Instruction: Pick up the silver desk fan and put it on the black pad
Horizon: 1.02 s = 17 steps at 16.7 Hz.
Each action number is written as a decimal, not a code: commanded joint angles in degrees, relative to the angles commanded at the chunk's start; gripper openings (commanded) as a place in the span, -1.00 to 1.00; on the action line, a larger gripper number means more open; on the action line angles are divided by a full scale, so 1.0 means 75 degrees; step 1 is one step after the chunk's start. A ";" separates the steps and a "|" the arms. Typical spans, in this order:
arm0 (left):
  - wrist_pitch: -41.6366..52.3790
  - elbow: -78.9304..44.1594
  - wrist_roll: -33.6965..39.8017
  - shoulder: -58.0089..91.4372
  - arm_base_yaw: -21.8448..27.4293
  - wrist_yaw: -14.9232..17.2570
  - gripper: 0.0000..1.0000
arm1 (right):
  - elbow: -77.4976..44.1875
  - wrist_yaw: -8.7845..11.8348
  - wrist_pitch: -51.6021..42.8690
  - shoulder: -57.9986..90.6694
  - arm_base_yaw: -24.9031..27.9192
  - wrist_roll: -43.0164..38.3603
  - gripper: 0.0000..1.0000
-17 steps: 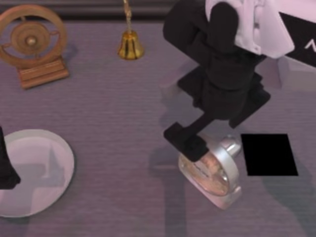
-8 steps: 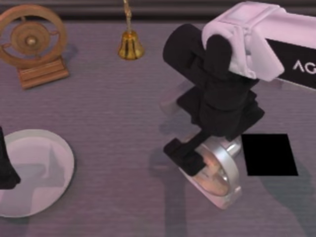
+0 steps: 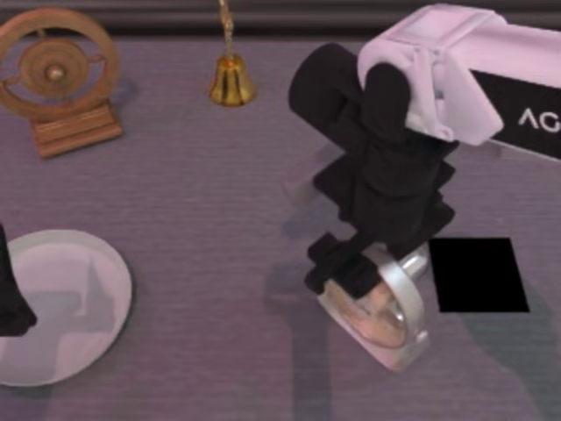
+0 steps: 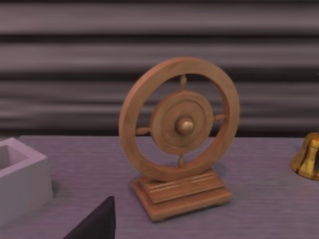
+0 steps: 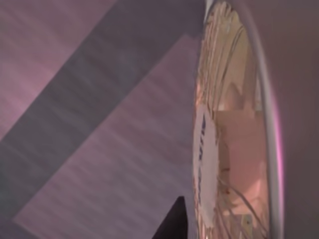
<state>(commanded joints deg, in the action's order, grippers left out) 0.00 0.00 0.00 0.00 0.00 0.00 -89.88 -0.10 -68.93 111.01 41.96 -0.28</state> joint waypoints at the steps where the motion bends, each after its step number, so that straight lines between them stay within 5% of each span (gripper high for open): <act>1: 0.0000 0.0000 0.0000 0.0000 0.0000 0.0000 1.00 | 0.0000 0.0000 0.0000 0.0000 0.0000 0.0000 -0.36; 6: 0.0000 0.0000 0.0000 0.0000 0.0000 0.0000 1.00 | 0.0000 0.0000 0.0000 0.0000 0.0000 0.0000 -1.00; 17: 0.0000 0.0000 0.0000 0.0000 0.0000 0.0000 1.00 | -0.0324 0.0001 -0.0325 0.0003 0.0009 -0.0003 -1.00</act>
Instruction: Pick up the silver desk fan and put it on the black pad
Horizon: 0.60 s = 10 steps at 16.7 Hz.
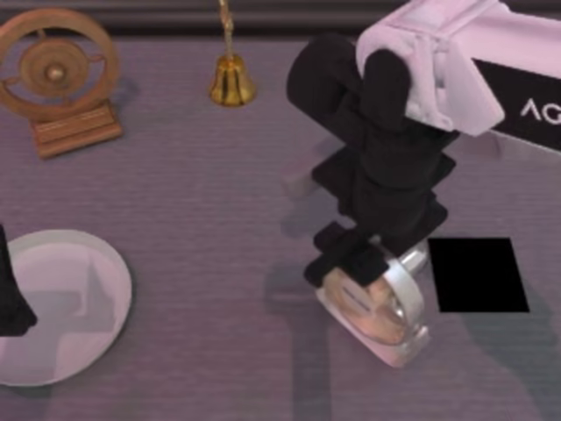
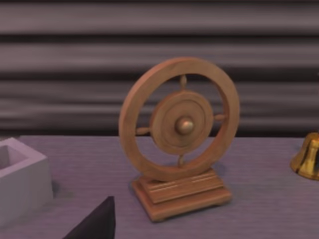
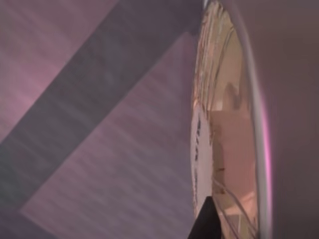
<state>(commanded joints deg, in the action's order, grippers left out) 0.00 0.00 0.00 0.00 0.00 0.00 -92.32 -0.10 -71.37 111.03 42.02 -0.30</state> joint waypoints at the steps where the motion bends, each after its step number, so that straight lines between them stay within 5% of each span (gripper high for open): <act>1: 0.0000 0.0000 0.0000 0.0000 0.0000 0.0000 1.00 | -0.0246 0.0000 -0.0245 -0.0005 0.0004 -0.0005 -1.00; 10: 0.0000 0.0000 0.0000 0.0000 0.0000 0.0000 1.00 | -0.1106 0.0002 -0.1154 -0.0038 -0.0003 0.0013 -1.00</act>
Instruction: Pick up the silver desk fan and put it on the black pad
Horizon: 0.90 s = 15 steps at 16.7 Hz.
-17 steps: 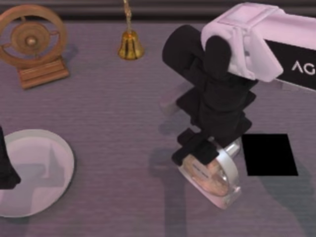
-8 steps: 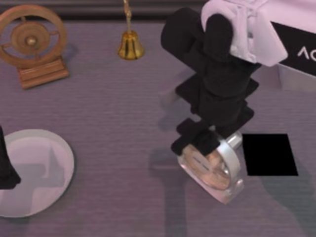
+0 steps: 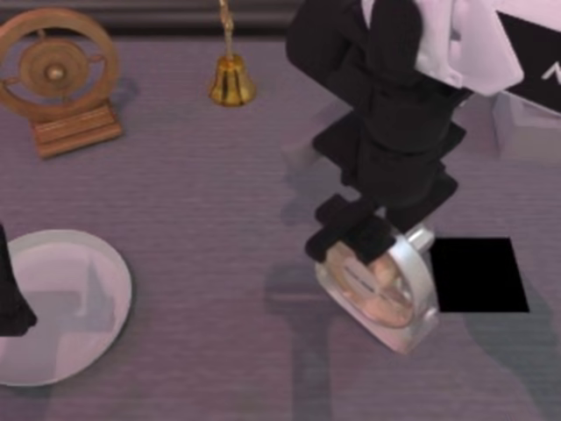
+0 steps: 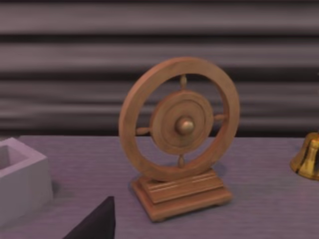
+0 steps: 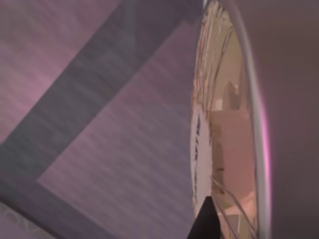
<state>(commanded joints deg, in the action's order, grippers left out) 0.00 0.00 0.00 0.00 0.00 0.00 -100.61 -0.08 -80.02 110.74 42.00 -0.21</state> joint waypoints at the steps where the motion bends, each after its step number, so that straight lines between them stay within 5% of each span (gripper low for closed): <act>1: 0.0000 0.0000 0.0000 0.0000 0.0000 0.0000 1.00 | 0.0009 0.0001 -0.0008 -0.0002 -0.0028 0.0088 -1.00; 6: 0.0000 0.0000 0.0000 0.0000 0.0000 0.0000 1.00 | 0.0112 0.0010 -0.0106 -0.0070 -0.0570 0.1744 -1.00; 15: 0.0000 0.0000 0.0000 0.0000 0.0000 0.0000 1.00 | 0.0722 0.0022 -0.0162 -0.0619 -0.2388 0.7661 -1.00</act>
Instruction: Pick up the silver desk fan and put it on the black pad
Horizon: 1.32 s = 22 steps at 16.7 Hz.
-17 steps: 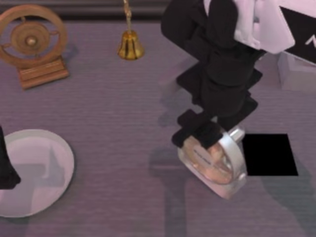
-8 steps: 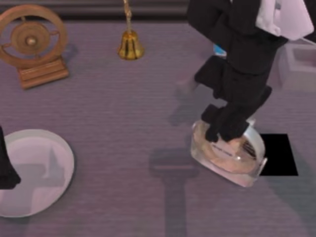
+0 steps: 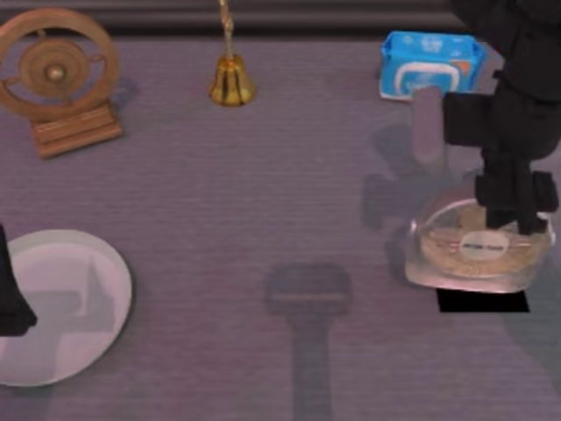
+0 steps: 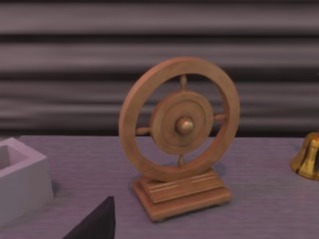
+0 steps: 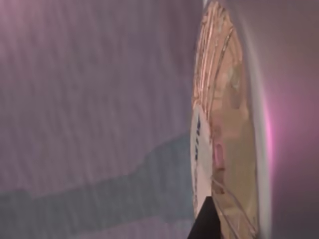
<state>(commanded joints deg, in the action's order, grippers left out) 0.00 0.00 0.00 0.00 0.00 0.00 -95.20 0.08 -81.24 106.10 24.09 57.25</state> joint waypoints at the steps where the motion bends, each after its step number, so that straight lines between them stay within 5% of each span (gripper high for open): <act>1: 0.0000 0.0000 0.0000 0.0000 0.0000 0.0000 1.00 | 0.0079 0.0003 0.0020 -0.0086 -0.0185 0.0503 -1.00; 6: 0.0000 0.0000 0.0000 0.0000 0.0000 0.0000 1.00 | 0.0285 0.0024 0.0117 -0.0379 -0.0732 0.1788 -1.00; 21: 0.0000 0.0000 0.0000 0.0000 0.0000 0.0000 1.00 | 0.1218 0.0024 0.1147 -0.0286 -0.0752 0.1817 -1.00; 22: 0.0000 0.0000 0.0000 0.0000 0.0000 0.0000 1.00 | 0.1218 0.0024 0.1147 -0.0286 -0.0752 0.1817 -0.85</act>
<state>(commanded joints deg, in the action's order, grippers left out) 0.00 0.00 0.00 0.00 0.00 0.00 -86.06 0.27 -72.63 103.96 18.45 70.88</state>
